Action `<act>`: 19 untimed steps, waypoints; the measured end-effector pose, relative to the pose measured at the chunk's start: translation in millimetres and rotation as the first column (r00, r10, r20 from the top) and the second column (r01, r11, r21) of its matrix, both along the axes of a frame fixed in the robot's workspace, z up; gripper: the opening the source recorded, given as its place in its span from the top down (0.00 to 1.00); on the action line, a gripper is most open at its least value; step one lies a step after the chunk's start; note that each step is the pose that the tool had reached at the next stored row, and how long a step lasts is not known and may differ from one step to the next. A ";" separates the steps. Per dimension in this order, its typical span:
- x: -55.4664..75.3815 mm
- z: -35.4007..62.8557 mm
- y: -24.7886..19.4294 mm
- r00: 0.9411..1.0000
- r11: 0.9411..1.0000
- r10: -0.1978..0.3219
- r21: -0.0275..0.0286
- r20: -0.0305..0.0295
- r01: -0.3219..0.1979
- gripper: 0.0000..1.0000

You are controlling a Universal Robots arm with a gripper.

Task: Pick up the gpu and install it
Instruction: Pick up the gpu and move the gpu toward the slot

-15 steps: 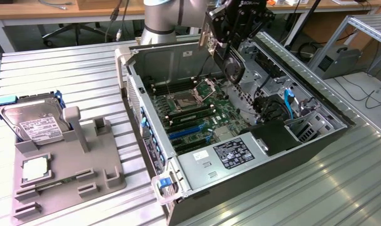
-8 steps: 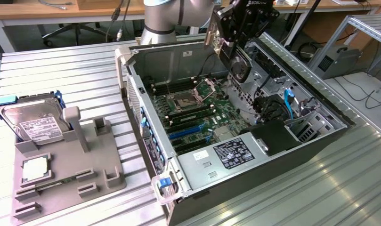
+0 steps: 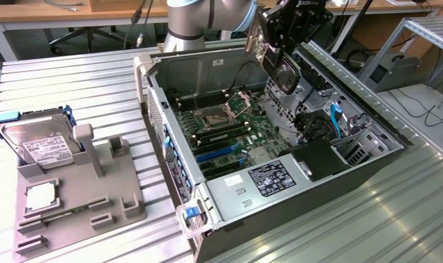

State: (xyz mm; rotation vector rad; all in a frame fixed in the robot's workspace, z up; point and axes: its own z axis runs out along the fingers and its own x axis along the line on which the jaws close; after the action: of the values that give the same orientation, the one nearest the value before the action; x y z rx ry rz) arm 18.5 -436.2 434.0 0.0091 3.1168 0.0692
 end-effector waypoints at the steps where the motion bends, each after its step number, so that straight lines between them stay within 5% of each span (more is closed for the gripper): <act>1: 2.3 0.0 0.0 1.000 1.000 0.000 0.000 0.000 0.000 0.73; 11: 22.4 0.0 0.0 1.000 1.000 0.000 0.000 0.000 0.000 0.73; 19: 24.6 0.0 0.0 1.000 1.000 0.000 0.000 0.000 0.000 0.73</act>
State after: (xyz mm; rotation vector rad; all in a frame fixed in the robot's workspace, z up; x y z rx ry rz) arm 43.1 -436.2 434.0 0.0096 3.1168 0.0693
